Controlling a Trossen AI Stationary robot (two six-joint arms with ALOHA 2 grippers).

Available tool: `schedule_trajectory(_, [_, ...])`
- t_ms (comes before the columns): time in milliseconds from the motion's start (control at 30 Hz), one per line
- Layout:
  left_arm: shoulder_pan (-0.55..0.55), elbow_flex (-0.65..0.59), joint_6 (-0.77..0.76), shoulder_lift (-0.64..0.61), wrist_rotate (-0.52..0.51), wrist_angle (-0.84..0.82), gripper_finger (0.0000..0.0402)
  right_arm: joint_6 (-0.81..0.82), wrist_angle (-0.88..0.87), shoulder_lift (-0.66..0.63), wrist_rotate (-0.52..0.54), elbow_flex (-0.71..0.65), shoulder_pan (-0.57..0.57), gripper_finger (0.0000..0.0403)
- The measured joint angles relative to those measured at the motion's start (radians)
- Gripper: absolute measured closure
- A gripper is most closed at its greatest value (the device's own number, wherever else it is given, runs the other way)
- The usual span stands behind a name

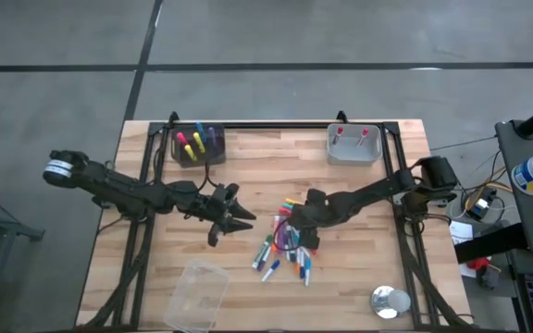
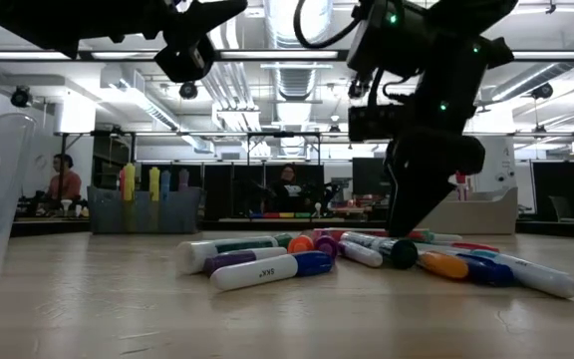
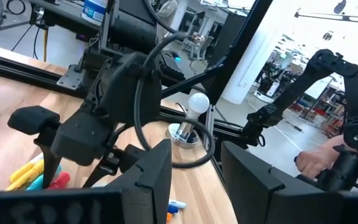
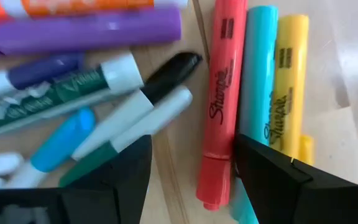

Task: Pick & Place Markers
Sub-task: Put the red highlighter pen into the black bin

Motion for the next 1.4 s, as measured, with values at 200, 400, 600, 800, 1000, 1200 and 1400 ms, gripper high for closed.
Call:
schedule_trajectory(200, [-0.001,0.000,0.000,0.000,0.000,0.000,0.0268,-0.013,-0.001,0.010,-0.001,0.000,0.000,0.0181])
schedule_trajectory(400, [-0.001,0.000,0.000,0.000,0.000,0.000,0.0268,-0.036,-0.001,0.010,-0.003,0.000,-0.001,0.0203])
schedule_trajectory(600, [0.000,0.000,-0.001,0.000,0.000,-0.001,0.0268,-0.046,-0.002,0.014,-0.003,0.000,-0.005,0.0255])
schedule_trajectory(800, [0.000,0.000,-0.001,0.000,0.000,-0.001,0.0268,-0.062,-0.002,0.014,-0.003,-0.001,-0.024,0.0315])
schedule_trajectory(1000, [0.000,0.000,-0.001,0.000,0.000,-0.001,0.0268,-0.106,-0.003,0.012,0.000,-0.001,-0.028,0.0351])
schedule_trajectory(1200, [0.000,0.000,-0.001,0.000,0.000,-0.001,0.0268,-0.109,-0.113,0.012,-0.002,0.056,-0.028,0.0339])
schedule_trajectory(1400, [0.000,0.000,0.002,0.000,0.000,-0.001,0.0268,-0.120,-0.273,0.012,-0.004,0.177,-0.027,0.0339])
